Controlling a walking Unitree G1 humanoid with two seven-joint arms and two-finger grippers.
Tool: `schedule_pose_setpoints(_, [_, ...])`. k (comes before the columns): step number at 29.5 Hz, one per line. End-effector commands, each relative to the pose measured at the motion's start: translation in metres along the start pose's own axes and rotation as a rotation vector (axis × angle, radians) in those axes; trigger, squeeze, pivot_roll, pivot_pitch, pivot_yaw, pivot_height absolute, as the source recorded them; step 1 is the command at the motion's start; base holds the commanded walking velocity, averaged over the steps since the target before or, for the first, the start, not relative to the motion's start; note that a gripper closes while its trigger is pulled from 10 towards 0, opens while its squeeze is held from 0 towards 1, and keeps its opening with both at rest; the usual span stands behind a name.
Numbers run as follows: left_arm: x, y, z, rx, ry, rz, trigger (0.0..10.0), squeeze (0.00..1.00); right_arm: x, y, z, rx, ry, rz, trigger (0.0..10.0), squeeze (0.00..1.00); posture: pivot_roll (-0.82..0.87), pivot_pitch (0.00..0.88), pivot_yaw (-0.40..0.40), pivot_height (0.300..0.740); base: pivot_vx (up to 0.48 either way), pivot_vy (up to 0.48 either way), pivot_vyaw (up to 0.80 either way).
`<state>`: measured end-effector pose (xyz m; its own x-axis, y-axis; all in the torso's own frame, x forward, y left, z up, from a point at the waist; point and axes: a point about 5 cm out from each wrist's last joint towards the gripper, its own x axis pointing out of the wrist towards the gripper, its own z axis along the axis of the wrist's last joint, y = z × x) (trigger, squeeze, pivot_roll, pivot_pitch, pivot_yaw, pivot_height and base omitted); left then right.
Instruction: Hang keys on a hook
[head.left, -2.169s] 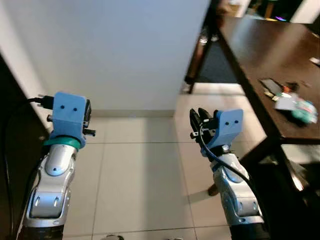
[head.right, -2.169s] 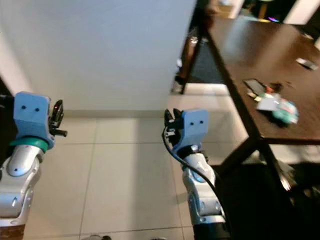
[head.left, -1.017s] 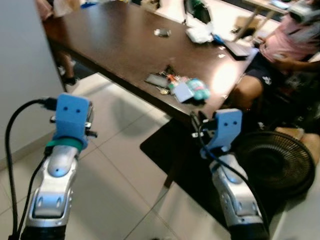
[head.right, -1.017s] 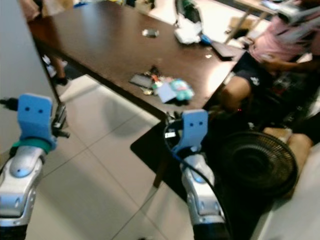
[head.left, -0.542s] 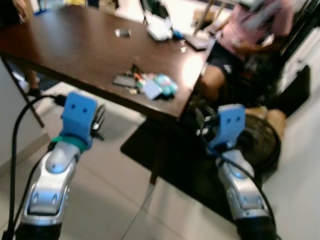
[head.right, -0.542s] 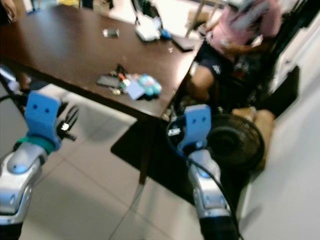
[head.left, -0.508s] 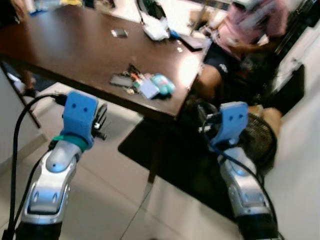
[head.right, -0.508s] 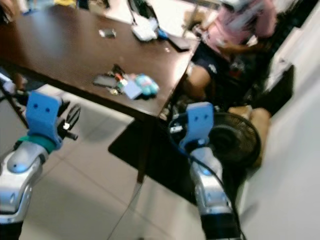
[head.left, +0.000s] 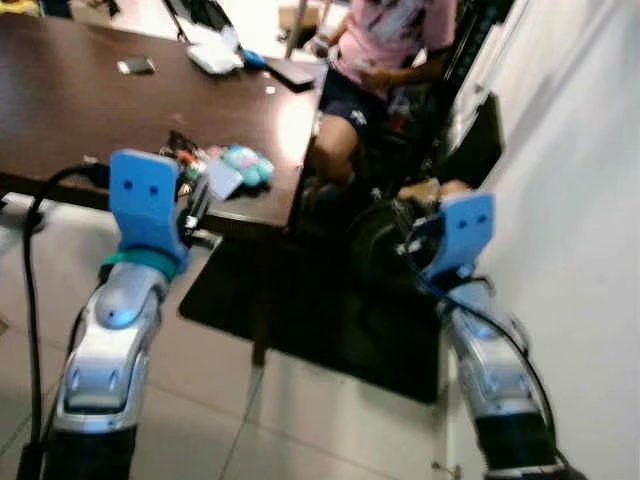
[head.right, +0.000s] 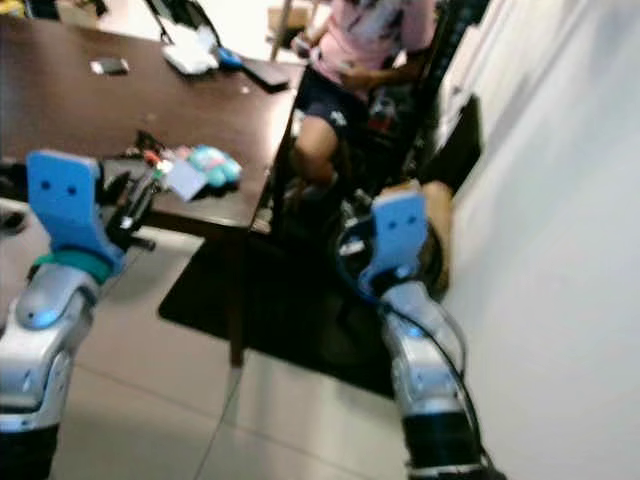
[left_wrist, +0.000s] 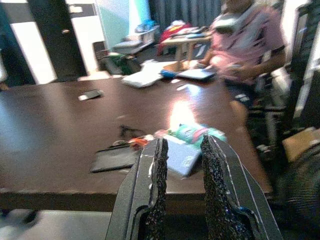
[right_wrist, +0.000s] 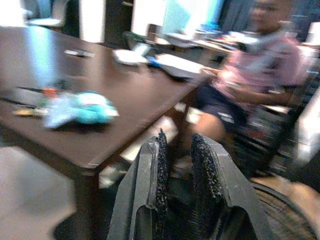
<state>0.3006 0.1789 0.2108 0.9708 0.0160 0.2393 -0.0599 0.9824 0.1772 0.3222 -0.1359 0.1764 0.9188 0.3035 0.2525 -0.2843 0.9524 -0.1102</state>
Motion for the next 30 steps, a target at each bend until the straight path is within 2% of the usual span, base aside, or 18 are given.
schedule_pose_setpoints(1, [-0.0001,-0.0027,-0.0003,0.02,-0.003,-0.005,10.0,0.0,0.0029,0.0,0.0041,0.005,-0.017,0.01,10.0,0.0,0.11,0.0,-0.015,0.74,0.48,0.0,0.0])
schedule_pose_setpoints(30, [0.0001,-0.0053,-0.002,0.033,0.001,-0.006,10.0,0.0,0.0021,0.0043,-0.0018,0.016,-0.011,0.025,10.0,0.0,0.12,0.0,-0.011,0.74,0.48,0.0,0.0])
